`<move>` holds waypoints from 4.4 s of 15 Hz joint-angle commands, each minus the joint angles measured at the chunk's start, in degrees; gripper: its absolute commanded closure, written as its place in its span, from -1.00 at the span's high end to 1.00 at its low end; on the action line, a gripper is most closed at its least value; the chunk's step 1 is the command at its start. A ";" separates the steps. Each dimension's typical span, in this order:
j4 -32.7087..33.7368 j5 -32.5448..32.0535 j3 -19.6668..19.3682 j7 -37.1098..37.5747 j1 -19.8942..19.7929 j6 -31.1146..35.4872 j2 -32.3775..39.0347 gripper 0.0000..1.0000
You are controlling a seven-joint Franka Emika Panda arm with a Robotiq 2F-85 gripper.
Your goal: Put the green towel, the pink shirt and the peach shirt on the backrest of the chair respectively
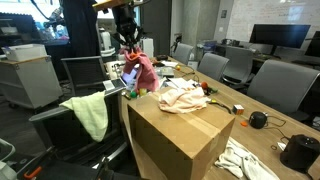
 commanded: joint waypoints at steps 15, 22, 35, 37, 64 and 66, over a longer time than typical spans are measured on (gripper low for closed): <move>0.19 -7.51 7.70 1.85 8.13 -6.76 -1.30 -0.97; 0.58 -9.38 9.61 1.21 10.02 -7.07 -0.69 -0.97; 0.45 -8.82 11.70 -7.46 13.41 -6.54 -0.29 -0.97; 0.35 -8.69 11.92 -8.65 13.71 -6.39 -0.24 -0.97; 0.35 -9.12 12.91 -18.74 15.20 -6.66 0.04 0.51; 0.28 -8.84 12.63 -18.86 15.05 -6.57 -0.05 0.81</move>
